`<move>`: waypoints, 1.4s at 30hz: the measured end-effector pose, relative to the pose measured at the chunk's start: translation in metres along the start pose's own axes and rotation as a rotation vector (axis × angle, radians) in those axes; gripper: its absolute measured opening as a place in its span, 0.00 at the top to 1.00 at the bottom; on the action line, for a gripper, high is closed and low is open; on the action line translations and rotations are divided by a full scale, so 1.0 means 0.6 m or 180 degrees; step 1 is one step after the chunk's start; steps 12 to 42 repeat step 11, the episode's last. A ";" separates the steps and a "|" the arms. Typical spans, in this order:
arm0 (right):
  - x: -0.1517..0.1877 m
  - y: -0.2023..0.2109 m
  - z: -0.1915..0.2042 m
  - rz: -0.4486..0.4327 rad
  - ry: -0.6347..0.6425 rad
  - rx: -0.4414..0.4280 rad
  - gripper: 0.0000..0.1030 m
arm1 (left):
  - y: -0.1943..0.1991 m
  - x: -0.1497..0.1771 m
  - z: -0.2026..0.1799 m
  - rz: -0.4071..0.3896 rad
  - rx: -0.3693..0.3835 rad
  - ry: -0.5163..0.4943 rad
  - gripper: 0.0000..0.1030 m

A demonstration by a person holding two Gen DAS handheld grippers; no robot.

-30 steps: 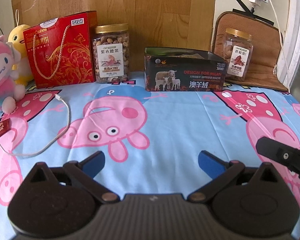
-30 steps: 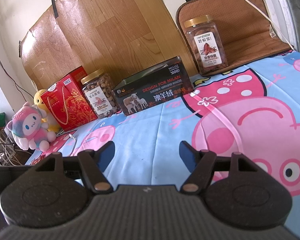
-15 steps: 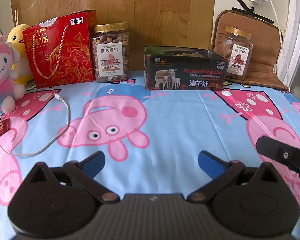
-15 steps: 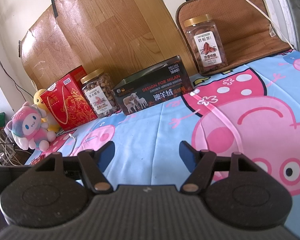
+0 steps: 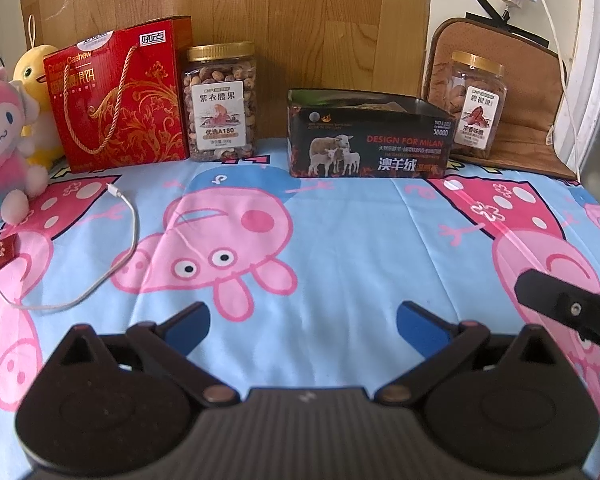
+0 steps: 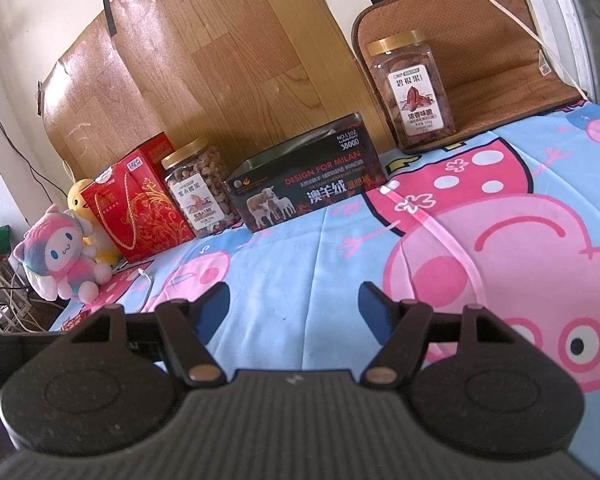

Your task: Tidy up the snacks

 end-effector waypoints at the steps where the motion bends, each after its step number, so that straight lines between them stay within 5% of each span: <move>1: 0.000 0.000 0.000 0.0003 0.0001 -0.0002 0.29 | -0.001 0.000 0.000 0.0003 -0.0002 0.0002 0.00; 8: 0.000 0.000 0.000 0.0003 0.0002 -0.0002 0.29 | 0.002 -0.002 -0.001 -0.0009 0.0192 0.0054 0.00; 42: 0.000 0.000 0.000 0.0001 0.0003 0.0000 0.29 | 0.006 -0.004 -0.006 -0.0070 0.0190 0.0004 0.00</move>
Point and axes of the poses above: each gripper's, at about its wrist camera, not at the fingertips, and y roughly against the way its jaws point, z to its left, x to its underside, the point moved 5 cm from there along -y, roughly the way its jaws point, and after that the axes turned 2 degrees about y, right-handed, at the moved point
